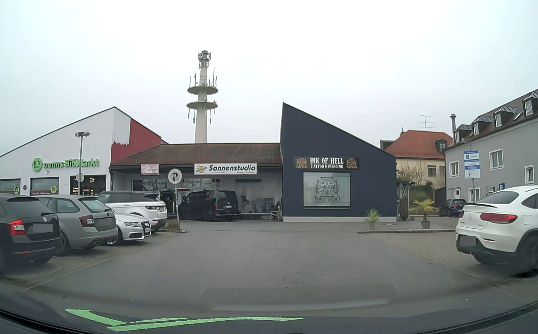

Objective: Follow the waypoints while adhering to traffic rules and regulations

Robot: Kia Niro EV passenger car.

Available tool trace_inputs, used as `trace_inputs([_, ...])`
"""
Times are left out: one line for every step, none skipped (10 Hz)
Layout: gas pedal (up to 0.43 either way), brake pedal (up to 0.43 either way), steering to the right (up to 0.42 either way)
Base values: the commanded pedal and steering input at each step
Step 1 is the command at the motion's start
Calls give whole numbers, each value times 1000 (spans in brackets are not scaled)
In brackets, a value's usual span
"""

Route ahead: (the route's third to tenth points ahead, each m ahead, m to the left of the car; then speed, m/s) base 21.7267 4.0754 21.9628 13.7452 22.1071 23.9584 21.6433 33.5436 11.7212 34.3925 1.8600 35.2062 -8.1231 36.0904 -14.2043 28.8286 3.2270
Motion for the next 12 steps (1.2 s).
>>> trace_inputs([0,0,-47])
trace_inputs([0,0,-47])
trace_inputs([8,0,-46])
trace_inputs([8,0,-45])
trace_inputs([8,0,-45])
trace_inputs([20,0,-45])
trace_inputs([20,0,-45])
trace_inputs([20,0,-45])
trace_inputs([20,0,-45])
trace_inputs([20,0,-45])
trace_inputs([20,0,-46])
trace_inputs([20,0,-47])
